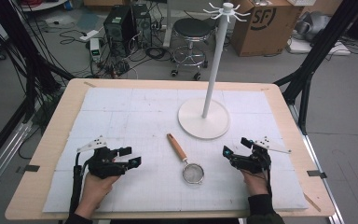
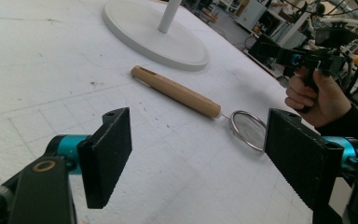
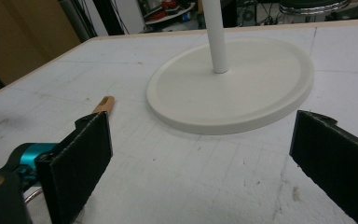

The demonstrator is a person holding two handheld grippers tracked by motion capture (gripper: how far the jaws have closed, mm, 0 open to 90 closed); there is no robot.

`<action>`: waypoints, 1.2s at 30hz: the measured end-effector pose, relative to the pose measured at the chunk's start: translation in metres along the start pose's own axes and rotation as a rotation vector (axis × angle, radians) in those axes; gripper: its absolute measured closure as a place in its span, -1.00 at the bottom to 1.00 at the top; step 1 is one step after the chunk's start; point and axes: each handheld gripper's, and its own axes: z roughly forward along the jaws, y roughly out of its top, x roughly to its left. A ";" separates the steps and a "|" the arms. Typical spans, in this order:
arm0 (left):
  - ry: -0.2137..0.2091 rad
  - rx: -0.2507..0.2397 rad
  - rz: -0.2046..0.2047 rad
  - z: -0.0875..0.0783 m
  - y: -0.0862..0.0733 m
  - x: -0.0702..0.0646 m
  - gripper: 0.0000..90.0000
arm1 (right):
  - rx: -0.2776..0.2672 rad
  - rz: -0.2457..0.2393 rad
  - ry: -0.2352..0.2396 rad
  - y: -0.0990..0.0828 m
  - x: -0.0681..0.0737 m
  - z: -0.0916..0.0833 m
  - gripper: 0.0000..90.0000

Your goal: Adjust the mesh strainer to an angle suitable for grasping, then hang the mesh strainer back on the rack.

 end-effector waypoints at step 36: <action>0.046 -0.100 0.112 -0.024 -0.004 0.009 -0.53 | 0.073 0.052 0.203 0.014 0.035 0.021 -0.88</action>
